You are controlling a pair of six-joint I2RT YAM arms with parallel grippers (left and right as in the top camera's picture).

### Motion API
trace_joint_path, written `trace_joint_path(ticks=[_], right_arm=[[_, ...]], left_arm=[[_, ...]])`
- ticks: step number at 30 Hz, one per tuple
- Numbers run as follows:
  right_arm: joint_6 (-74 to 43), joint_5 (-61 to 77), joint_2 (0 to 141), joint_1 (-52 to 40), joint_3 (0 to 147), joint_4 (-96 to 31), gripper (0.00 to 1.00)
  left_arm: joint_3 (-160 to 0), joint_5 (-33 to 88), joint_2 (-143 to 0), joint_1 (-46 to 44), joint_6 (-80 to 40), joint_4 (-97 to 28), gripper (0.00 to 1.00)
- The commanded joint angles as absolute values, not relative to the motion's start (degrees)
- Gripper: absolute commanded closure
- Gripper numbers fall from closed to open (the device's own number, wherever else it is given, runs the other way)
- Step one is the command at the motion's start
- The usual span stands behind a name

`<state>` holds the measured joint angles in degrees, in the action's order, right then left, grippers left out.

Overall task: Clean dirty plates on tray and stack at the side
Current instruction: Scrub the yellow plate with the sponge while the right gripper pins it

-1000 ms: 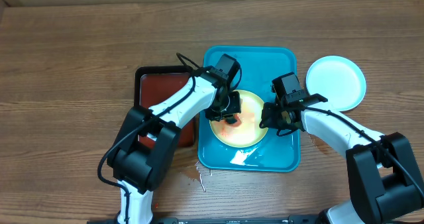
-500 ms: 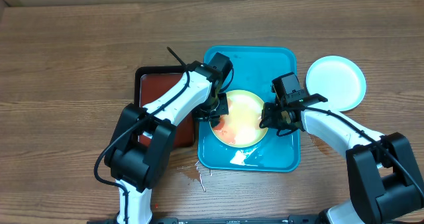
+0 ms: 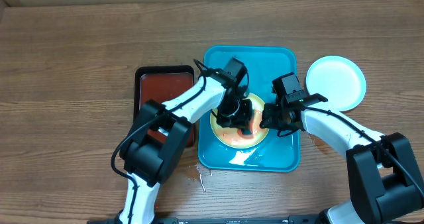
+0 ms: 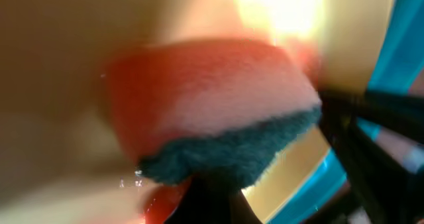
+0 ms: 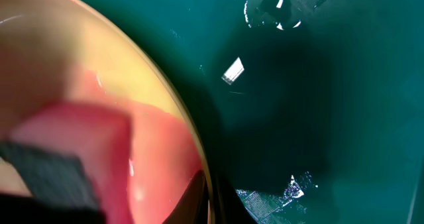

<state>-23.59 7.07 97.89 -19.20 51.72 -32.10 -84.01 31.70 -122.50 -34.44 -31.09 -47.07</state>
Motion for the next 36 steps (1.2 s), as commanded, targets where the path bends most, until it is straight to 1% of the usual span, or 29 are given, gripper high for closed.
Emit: trace_joint_path(ticks=[1,4,8,11,17,20,22,24,27,32,36], right_arm=[[-23.8,4.8,99.8,-19.6,50.6,-32.9,0.96],[-23.8,4.8,99.8,-19.6,50.6,-32.9,0.96],[-23.8,4.8,99.8,-19.6,50.6,-32.8,0.96],[-23.8,4.8,99.8,-19.6,50.6,-32.8,0.96],[-23.8,4.8,99.8,-19.6,50.6,-32.9,0.96],[-23.8,4.8,99.8,-19.6,50.6,-33.1,0.96],[-23.8,4.8,99.8,-19.6,50.6,-33.1,0.96],[-23.8,4.8,99.8,-19.6,50.6,-33.1,0.96],[-23.8,4.8,99.8,-19.6,50.6,-33.1,0.96],[-23.8,4.8,99.8,-19.6,50.6,-33.1,0.96],[-23.8,4.8,99.8,-19.6,50.6,-33.1,0.96]], left_arm=[[-83.5,33.5,-124.0,-35.5,-29.8,-50.3,0.96],[-83.6,26.1,-122.3,-35.0,-29.8,-54.3,0.96],[-84.8,10.9,-120.1,-34.3,-30.9,-60.1,0.96],[-85.7,2.4,-119.9,-34.1,-31.4,-62.4,0.96],[-85.8,-18.1,-119.9,-34.0,-31.7,-63.2,0.96],[-86.0,-22.5,-119.9,-33.3,-31.7,-63.0,0.96],[-86.8,-21.9,-119.9,-32.7,-31.7,-63.1,0.96],[-88.4,-18.3,-119.9,-32.3,-31.7,-63.1,0.96],[-90.2,-8.0,-119.9,-31.9,-29.7,-60.8,0.96],[-89.9,10.4,-120.4,-32.1,-28.7,-53.1,0.96],[-89.7,18.0,-122.4,-33.6,-28.7,-48.6,0.96]])
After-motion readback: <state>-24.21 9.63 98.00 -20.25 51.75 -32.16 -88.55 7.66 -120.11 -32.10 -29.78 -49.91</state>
